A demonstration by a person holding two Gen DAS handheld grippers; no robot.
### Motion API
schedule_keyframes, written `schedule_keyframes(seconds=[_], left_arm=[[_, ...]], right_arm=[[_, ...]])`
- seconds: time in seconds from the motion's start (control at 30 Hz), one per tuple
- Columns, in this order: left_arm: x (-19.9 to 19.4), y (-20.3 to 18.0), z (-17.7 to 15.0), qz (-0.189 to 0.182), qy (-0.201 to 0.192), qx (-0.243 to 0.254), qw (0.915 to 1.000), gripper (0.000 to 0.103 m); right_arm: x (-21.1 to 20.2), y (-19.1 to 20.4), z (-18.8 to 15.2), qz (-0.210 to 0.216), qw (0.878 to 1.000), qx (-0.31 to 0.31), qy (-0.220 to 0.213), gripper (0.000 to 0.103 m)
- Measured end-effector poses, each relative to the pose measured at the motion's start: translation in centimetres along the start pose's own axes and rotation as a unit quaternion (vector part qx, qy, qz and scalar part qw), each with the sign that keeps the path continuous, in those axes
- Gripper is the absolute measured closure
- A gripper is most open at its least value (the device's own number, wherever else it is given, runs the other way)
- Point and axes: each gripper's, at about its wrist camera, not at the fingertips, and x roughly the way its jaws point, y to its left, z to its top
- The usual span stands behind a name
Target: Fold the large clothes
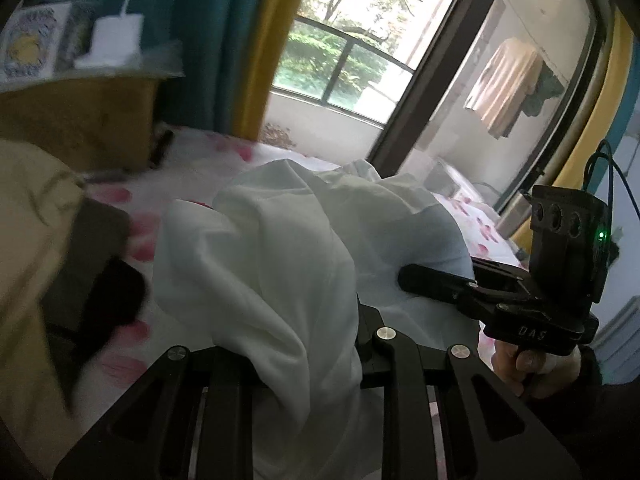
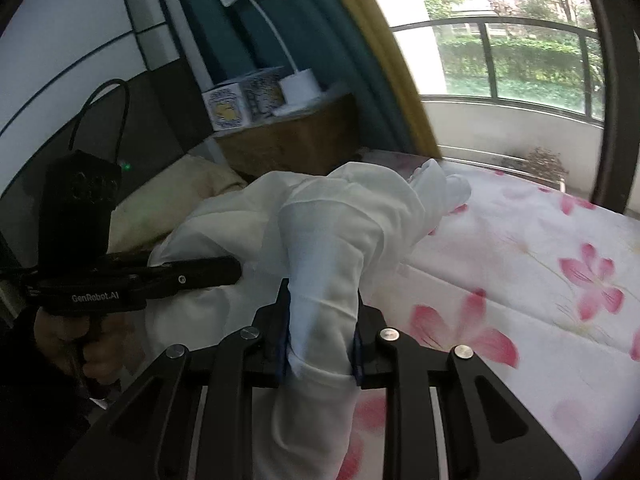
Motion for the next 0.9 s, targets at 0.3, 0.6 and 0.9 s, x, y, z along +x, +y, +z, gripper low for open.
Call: schedule_keyframes(seconds=[0.3, 0.6, 0.9], left_arm=[[2.4, 5.4, -1.2, 0.043, 0.043, -0.013, 0.9981, 0.078], [3.2, 7.1, -1.4, 0.025, 0.068, -0.029, 0.997, 0.057], [-1.7, 6.5, -1.0, 0.07, 0.014, -0.009, 0.9974, 0.048]], right_arm=[[6.7, -0.2, -1.4, 0.01, 0.997, 0.042, 0.062, 0.075], [7.0, -1.6, -2.7, -0.036, 0.996, 0.045, 0.075, 0.044], [4.3, -2.4, -1.0, -0.073, 0.994, 0.044, 0.064, 0.042]])
